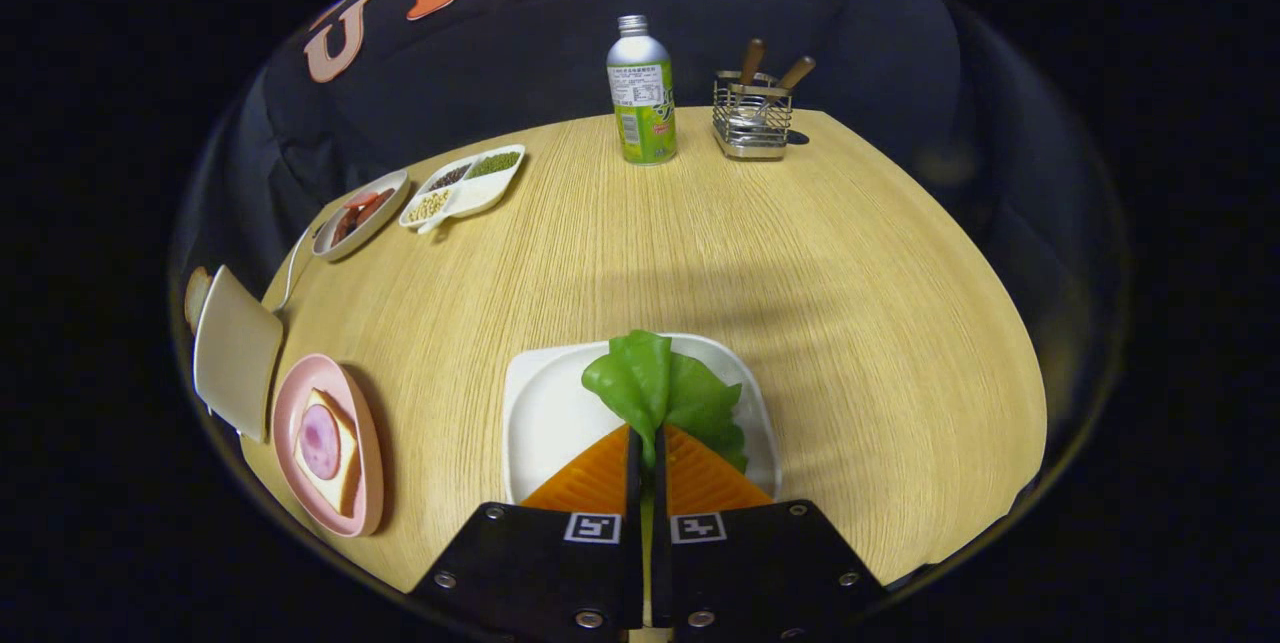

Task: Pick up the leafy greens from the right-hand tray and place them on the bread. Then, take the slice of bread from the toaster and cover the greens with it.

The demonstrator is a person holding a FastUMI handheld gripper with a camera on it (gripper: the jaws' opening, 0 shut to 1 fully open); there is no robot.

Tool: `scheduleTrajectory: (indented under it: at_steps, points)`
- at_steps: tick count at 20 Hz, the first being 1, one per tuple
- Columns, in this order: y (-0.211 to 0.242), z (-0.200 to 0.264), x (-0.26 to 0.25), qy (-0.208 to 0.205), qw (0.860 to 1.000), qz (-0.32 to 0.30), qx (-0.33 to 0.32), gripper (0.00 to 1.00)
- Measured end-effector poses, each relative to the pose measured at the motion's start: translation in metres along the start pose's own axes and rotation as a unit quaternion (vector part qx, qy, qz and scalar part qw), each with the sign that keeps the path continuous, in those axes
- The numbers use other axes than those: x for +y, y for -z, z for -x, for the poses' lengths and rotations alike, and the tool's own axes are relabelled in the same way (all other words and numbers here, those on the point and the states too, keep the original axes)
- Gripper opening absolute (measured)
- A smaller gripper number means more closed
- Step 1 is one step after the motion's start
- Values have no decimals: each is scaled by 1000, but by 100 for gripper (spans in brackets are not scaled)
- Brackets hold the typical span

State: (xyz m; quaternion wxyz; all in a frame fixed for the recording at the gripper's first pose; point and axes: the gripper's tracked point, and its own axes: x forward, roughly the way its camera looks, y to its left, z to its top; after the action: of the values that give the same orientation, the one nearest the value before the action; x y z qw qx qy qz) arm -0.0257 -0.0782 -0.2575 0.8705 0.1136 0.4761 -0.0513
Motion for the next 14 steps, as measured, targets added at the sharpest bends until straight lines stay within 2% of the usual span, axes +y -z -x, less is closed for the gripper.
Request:
scheduleTrajectory:
  at_steps: [3, 14]
  points:
    - [-13, 17, 12, -28, 999, -11, -32, 4]
    - [-29, 60, 91, -109, 990, 35, -83, 4]
